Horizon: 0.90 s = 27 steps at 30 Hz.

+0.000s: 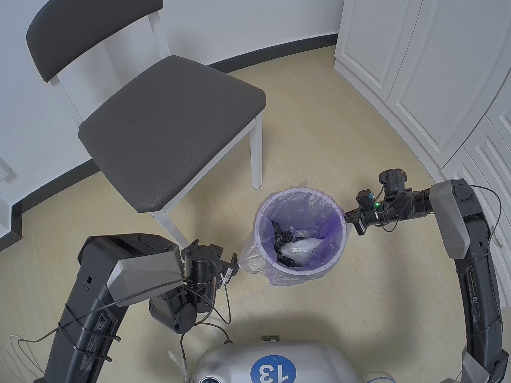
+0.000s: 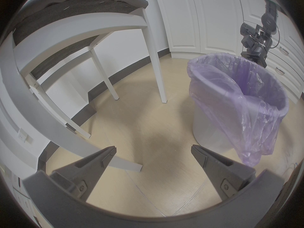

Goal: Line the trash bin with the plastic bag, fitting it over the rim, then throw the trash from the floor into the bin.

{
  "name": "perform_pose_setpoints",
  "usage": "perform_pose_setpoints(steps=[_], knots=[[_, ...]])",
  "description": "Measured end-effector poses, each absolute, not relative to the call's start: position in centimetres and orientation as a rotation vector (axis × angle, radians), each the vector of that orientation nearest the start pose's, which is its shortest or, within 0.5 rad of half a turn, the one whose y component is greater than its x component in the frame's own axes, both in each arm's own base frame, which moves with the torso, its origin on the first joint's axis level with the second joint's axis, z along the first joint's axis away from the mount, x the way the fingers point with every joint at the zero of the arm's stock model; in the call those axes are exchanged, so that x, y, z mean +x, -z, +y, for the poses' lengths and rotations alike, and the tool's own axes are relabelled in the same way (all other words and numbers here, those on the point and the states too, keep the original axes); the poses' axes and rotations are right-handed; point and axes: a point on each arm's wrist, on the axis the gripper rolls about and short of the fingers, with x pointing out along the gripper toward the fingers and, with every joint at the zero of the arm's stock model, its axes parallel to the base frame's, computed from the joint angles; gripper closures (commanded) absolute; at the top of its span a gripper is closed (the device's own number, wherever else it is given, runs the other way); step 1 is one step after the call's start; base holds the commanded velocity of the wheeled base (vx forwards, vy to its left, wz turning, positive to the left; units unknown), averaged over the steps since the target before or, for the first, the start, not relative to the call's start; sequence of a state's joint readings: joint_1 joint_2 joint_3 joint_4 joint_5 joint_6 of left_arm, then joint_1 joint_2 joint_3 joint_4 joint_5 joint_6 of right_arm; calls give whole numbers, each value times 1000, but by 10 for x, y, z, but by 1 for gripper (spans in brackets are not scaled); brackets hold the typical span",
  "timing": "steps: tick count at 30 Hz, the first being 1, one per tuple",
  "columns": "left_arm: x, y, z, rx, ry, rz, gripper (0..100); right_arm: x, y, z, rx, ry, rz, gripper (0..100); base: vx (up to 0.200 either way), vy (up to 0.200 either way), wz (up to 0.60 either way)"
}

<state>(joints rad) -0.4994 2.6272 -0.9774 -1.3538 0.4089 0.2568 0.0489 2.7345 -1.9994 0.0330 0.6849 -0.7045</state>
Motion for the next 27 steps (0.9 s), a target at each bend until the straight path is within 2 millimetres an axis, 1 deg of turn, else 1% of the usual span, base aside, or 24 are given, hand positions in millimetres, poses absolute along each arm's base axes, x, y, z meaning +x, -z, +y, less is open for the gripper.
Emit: perform_pose_setpoints(steps=[8, 13, 14, 22, 27], knots=[[372, 64, -193, 385, 124, 254, 0, 525, 16, 41, -399, -916, 466, 100, 0, 0, 0], [371, 64, -194, 382, 127, 253, 0, 525, 22, 38, -398, -914, 471, 100, 0, 0, 0], [370, 64, -194, 384, 129, 253, 0, 525, 23, 38, -400, -915, 470, 0, 0, 0, 0], [366, 64, -191, 389, 129, 261, 0, 525, 24, 36, -391, -914, 478, 0, 0, 0, 0], [361, 65, -185, 384, 136, 255, 0, 518, 26, 32, -383, -917, 498, 0, 0, 0, 0]])
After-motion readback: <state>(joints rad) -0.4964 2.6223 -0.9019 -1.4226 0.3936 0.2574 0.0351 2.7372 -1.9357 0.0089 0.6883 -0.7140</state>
